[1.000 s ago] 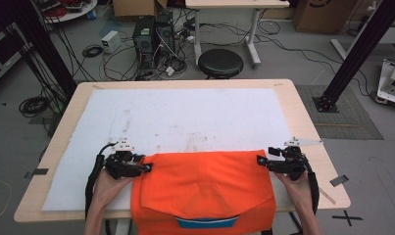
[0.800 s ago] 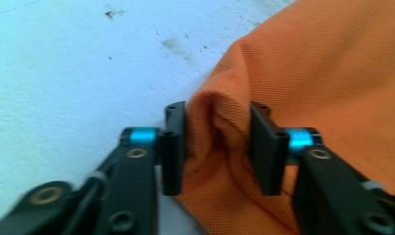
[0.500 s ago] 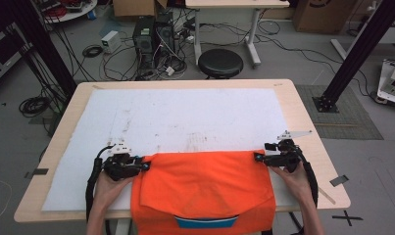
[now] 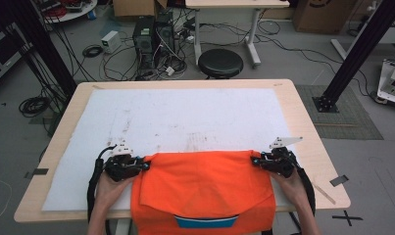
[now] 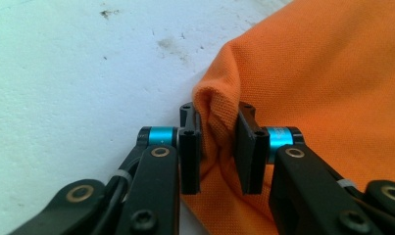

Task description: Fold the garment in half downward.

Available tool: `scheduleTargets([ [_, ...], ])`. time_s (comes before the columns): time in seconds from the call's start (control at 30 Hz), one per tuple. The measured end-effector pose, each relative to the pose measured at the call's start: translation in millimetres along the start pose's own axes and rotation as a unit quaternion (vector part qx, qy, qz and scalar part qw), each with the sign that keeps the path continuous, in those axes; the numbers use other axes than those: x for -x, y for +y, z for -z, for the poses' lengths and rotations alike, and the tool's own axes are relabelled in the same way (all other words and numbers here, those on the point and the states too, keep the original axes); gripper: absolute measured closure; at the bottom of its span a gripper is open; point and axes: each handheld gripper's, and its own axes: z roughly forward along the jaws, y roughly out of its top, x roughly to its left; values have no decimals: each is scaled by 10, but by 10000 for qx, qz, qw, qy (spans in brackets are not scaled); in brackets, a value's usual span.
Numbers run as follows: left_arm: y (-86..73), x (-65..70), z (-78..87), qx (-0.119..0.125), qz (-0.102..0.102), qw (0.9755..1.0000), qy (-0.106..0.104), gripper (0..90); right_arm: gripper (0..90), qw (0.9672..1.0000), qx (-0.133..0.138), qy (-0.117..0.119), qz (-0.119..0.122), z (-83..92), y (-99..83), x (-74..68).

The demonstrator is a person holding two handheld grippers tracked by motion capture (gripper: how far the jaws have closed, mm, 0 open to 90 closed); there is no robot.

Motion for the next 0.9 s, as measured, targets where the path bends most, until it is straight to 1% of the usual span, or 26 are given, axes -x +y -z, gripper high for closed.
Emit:
scheduleTargets([
  [0.07,20,-11,-16,-20,69,10000,-22,757,782,10000,-17,-42,-32,-5,16,3],
  [0.1,37,-21,-22,-65,59,10000,-21,760,786,10000,-6,-71,-9,-19,28,13],
  [0.13,48,-27,-34,-59,67,10000,-6,762,790,9999,-34,-77,-82,-28,44,14],
  [0.17,60,-33,-47,-67,91,9999,-3,764,794,9999,-37,-112,-75,-40,63,23],
  [0.2,75,-47,-54,-105,46,9999,-3,766,797,9999,-26,-140,-87,-59,82,30],
  [0.27,121,-59,-81,-176,51,9998,61,769,800,9997,-19,-199,-106,-96,118,58],
  [0.33,179,-72,-122,-235,9,9996,157,770,800,9995,-35,-236,-225,-132,155,83],
  [0.37,206,-86,-144,-252,-23,9995,210,771,800,9995,-20,-226,-231,-152,176,108],
  [0.4,221,-111,-169,-232,-37,9994,235,772,800,9993,-31,-242,-298,-169,198,126],
  [0.43,237,-142,-191,-207,40,9996,206,773,800,9990,-39,-254,-365,-187,220,146],
  [0.47,256,-175,-209,-208,110,9996,175,774,800,9989,-52,-260,-384,-207,245,170],
  [0.5,282,-201,-227,-234,149,9994,184,775,800,9987,-52,-307,-415,-228,274,187],
  [0.57,347,-235,-266,-319,114,9991,260,775,800,9983,-78,-393,-431,-273,329,212],
  [0.6,362,-248,-294,-259,107,9990,347,774,800,9981,-90,-409,-448,-292,355,229],
  [0.67,408,-329,-336,-283,209,9991,248,775,800,9979,-123,-441,-461,-329,407,267],
  [0.7,440,-357,-358,-311,231,9989,277,775,800,9978,-139,-441,-477,-347,433,286],
  [0.73,478,-378,-382,-364,178,9986,342,775,800,9981,-86,-445,-426,-372,452,321],
  [0.77,508,-393,-411,-369,135,9984,398,775,800,9978,-86,-434,-497,-387,466,347],
  [0.8,554,-427,-446,-412,144,9982,408,775,800,9980,-58,-397,-492,-406,480,387],
  [0.83,583,-454,-463,-465,114,9980,402,775,800,9975,-88,-368,-596,-423,507,423],
  [0.87,611,-482,-491,-453,96,9980,441,775,800,9974,-99,-365,-612,-437,529,444],
  [0.9,634,-517,-522,-433,139,9980,435,775,800,9973,-131,-379,-617,-456,561,467],
])
